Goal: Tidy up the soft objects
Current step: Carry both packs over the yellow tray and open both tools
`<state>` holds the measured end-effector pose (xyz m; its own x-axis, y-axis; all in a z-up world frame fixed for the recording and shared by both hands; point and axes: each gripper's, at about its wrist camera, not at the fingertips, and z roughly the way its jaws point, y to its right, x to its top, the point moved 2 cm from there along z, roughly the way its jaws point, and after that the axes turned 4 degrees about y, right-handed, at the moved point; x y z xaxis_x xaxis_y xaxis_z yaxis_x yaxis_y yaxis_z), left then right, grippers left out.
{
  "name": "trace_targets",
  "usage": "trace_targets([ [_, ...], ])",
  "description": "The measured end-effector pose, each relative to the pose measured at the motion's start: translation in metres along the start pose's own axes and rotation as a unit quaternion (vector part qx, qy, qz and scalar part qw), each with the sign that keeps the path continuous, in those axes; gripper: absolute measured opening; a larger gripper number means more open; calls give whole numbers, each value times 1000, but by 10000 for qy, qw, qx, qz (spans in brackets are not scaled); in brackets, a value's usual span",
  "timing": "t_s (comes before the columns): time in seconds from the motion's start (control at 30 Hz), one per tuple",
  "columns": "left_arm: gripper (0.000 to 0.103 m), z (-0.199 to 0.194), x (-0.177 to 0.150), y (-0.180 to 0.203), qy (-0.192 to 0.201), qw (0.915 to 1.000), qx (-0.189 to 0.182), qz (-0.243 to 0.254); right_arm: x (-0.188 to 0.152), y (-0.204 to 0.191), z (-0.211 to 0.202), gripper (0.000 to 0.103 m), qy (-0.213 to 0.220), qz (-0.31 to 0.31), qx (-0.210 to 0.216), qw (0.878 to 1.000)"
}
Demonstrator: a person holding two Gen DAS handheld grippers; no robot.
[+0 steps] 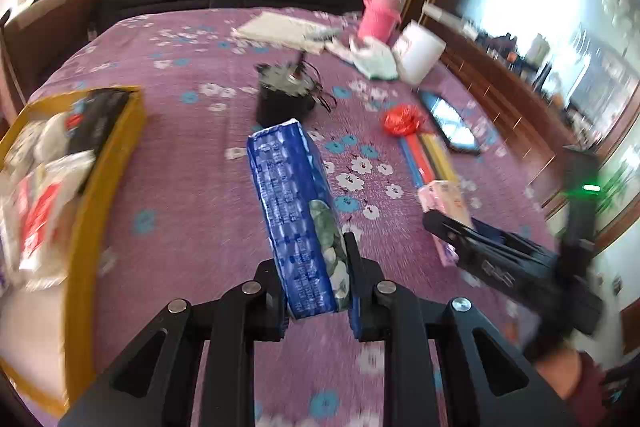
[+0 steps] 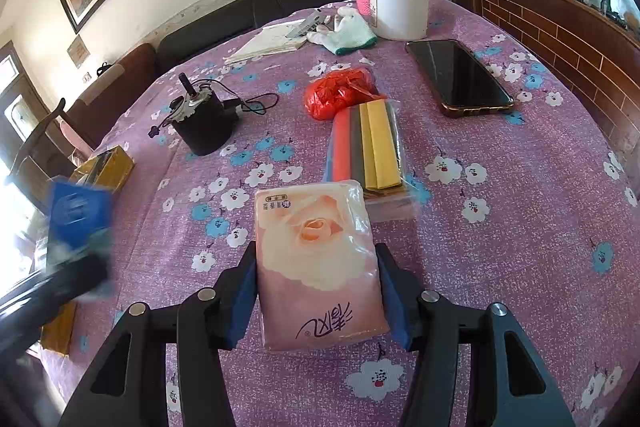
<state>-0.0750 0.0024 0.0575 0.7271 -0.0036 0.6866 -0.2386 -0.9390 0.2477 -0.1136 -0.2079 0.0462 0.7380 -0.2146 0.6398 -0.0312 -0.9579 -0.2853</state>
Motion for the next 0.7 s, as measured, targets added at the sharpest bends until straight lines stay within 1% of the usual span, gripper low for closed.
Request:
trace_targets([
  [0.1, 21, -30, -5, -23, 195, 9995, -3, -254, 0, 1, 1, 59, -33, -1, -139, 9999],
  [0.2, 21, -63, -16, -60, 360, 9976, 197, -562, 0, 1, 4, 59, -101, -10, -214, 9997],
  [0.33, 21, -98, -32, -116, 526, 9920, 746, -870, 0, -4, 0, 59, -143, -135, -400, 9990],
  [0.37, 21, -103, -35, -127, 547, 9905, 842, -940, 0, -7, -3, 59, -154, -165, -390, 9990],
  [0.47, 21, -108, -44, -168, 471, 9850, 1055, -1282, 0, -32, -16, 59, -136, -319, -177, 9992],
  [0.53, 21, -104, -48, -188, 390, 9821, 1099, -1480, 1, -59, -25, 59, -95, -525, 17, 9986],
  [0.63, 22, -96, -54, -212, 288, 9781, 1254, -1637, 0, -106, -32, 59, -77, -878, 313, 9956],
  [0.67, 24, -93, -54, -217, 254, 9771, 1292, -1670, -1, -119, -32, 59, -87, -969, 393, 9945],
  [0.7, 34, -87, -54, -222, 158, 9770, 1318, -1667, -3, -136, -33, 59, -106, -1099, 510, 9926],
])
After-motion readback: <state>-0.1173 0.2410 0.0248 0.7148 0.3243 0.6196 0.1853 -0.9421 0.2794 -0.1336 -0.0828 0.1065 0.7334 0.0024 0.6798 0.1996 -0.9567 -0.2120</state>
